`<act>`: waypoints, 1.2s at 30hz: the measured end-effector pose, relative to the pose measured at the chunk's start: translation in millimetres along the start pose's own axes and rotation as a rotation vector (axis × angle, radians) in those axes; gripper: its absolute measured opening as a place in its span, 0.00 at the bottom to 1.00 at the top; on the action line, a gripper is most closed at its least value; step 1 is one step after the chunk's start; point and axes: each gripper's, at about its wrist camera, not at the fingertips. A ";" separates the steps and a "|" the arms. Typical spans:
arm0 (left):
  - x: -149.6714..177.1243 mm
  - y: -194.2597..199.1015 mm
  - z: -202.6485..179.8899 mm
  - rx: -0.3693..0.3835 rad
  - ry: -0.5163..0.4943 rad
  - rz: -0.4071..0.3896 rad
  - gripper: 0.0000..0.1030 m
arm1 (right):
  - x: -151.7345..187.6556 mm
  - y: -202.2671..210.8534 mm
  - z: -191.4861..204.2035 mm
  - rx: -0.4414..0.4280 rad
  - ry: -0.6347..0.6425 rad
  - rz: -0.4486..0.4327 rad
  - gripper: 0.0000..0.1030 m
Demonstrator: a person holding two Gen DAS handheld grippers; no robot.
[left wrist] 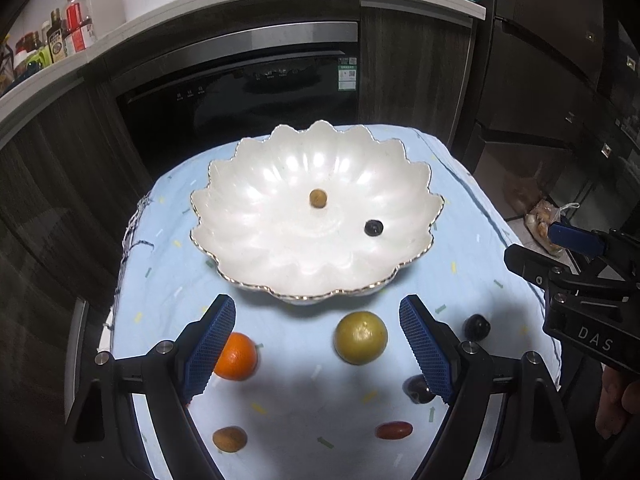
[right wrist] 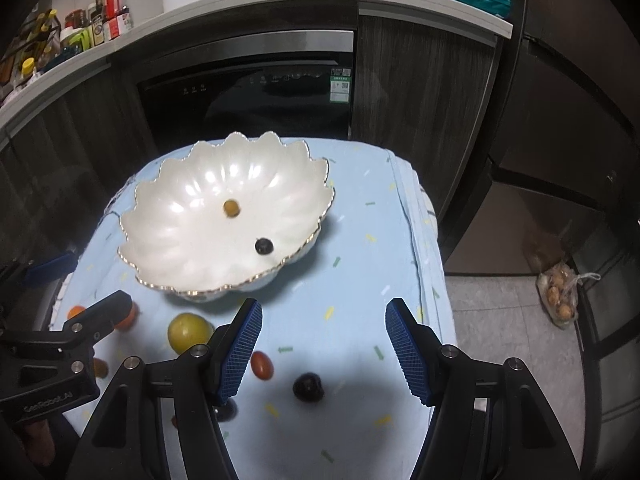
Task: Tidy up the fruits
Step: 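Withdraw both open tools from the bowl toward the remaining fruit, then grasp the yellow-green citrus with the left tool while the right tool grasps a black plum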
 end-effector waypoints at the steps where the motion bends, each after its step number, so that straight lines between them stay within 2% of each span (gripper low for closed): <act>1: 1.9 -0.8 -1.0 0.002 -0.001 0.000 0.82 | 2.8 -0.3 0.3 -0.001 0.000 0.003 0.64; 14: 23.1 -22.0 -7.8 0.044 -0.011 0.028 0.82 | 30.9 -11.2 0.7 -0.004 0.006 0.035 0.64; 33: 39.2 -59.6 -9.3 0.033 -0.031 0.075 0.81 | 59.7 -45.5 9.9 -0.031 0.027 0.111 0.64; 36: 40.7 -66.7 -8.6 0.041 -0.037 0.091 0.77 | 62.5 -50.0 13.4 -0.032 0.039 0.113 0.64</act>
Point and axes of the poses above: each gripper's, at about its wrist camera, not at the fingertips, and y roughly against the way its jaws point, z to its left, x to its underside, and after that the axes turned 15 degrees about x, right-handed
